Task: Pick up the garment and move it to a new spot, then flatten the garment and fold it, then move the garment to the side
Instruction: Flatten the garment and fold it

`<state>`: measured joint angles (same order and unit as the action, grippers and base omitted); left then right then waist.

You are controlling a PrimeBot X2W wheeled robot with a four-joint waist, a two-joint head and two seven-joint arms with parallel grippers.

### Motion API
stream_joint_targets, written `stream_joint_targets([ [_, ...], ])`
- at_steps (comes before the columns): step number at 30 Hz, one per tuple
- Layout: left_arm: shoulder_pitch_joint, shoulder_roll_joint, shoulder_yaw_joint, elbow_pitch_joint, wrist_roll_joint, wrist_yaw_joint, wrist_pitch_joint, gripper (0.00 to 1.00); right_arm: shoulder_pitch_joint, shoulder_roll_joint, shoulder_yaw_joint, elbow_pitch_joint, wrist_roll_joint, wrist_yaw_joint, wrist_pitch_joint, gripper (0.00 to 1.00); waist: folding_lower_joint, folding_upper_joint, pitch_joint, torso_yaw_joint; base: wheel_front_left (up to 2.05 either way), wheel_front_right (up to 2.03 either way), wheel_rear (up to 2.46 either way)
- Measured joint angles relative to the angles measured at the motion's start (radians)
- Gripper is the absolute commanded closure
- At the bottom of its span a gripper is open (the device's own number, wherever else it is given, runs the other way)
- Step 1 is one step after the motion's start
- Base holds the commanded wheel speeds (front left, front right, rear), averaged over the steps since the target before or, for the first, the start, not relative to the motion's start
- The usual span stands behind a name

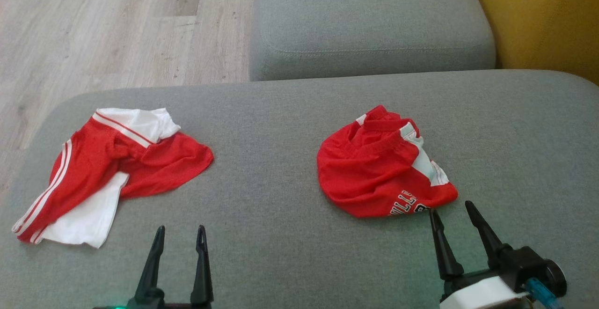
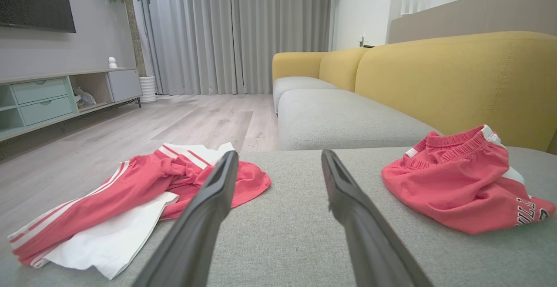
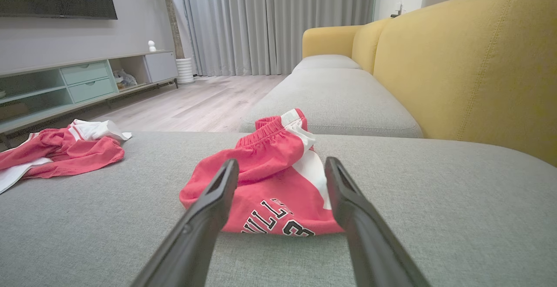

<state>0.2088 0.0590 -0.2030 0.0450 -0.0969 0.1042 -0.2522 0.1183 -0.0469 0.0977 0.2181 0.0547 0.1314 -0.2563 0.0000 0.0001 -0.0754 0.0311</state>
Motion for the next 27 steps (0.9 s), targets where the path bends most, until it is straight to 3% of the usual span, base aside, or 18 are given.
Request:
stream_joint_targets([
  [27, 0.0, 0.0, -0.023, 0.017, 0.0, 0.002, 0.0, 0.0, 0.001, 0.0, 0.017, 0.008, 0.009, 0.0, 0.0, 0.0, 0.0, 0.0, -0.004, -0.01, 0.0, 0.0, 0.0],
])
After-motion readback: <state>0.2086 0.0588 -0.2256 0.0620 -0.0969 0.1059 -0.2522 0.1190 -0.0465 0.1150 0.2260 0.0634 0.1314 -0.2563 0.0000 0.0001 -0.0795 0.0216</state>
